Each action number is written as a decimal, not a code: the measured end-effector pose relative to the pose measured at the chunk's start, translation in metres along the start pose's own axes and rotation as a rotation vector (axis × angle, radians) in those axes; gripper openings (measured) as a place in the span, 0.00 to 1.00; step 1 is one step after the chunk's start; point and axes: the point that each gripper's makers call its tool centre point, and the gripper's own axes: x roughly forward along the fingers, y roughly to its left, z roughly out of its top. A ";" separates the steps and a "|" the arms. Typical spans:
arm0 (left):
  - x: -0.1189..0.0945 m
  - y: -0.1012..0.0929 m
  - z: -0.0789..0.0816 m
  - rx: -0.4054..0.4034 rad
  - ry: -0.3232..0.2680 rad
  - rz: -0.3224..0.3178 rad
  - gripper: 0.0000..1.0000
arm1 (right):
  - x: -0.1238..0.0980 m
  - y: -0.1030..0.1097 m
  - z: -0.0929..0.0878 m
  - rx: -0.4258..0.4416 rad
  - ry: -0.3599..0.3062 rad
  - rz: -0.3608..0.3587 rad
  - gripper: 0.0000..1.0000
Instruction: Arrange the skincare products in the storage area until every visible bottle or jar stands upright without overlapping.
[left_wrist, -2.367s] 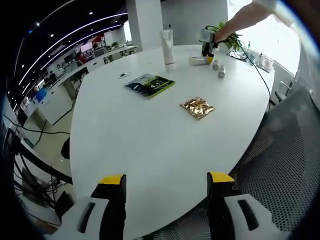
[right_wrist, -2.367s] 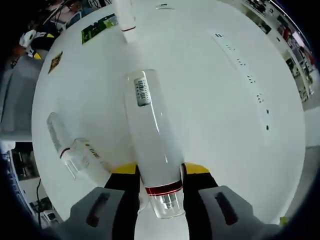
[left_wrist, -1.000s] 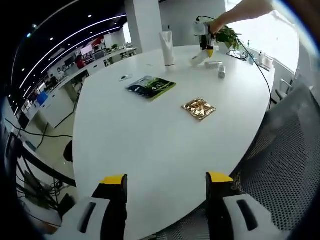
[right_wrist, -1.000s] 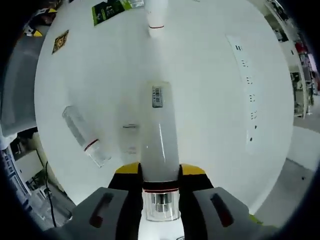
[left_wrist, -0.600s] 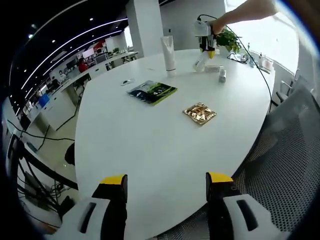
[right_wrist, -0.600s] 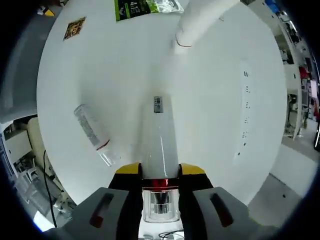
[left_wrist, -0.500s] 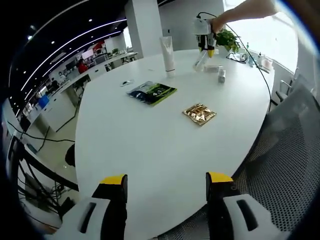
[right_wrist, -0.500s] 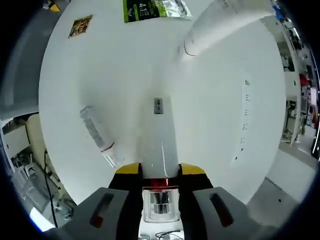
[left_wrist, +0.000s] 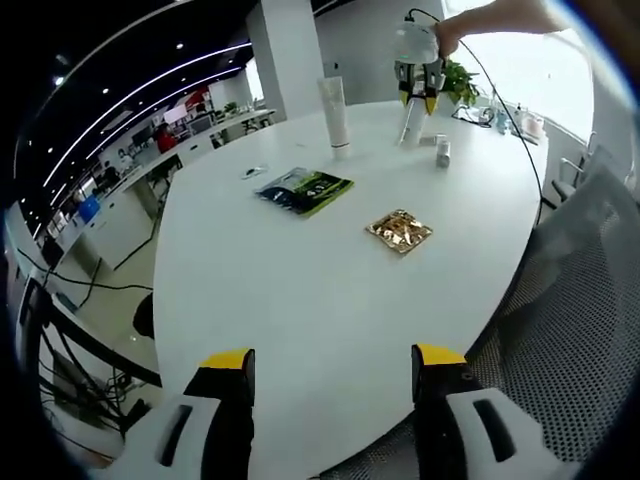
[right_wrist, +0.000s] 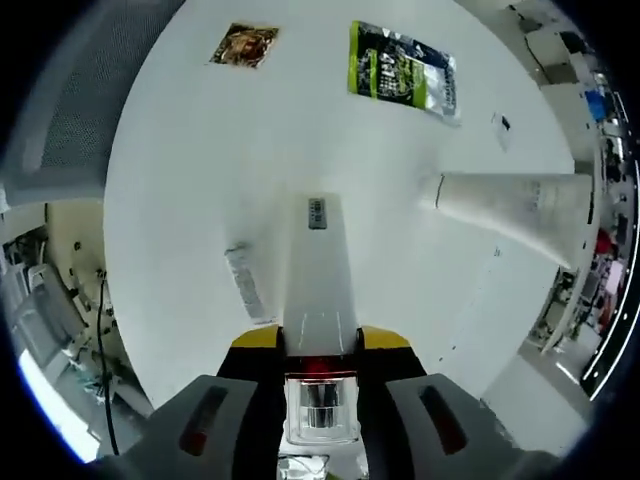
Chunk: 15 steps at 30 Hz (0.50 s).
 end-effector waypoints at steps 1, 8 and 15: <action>0.000 0.000 0.001 0.009 -0.001 0.003 0.65 | -0.003 0.003 0.003 -0.031 0.008 -0.008 0.23; -0.005 -0.003 0.014 0.071 -0.046 0.027 0.65 | -0.016 0.019 0.022 -0.144 0.008 -0.018 0.23; -0.016 -0.008 0.053 0.217 -0.156 0.088 0.57 | -0.026 0.036 0.050 -0.237 -0.002 -0.042 0.23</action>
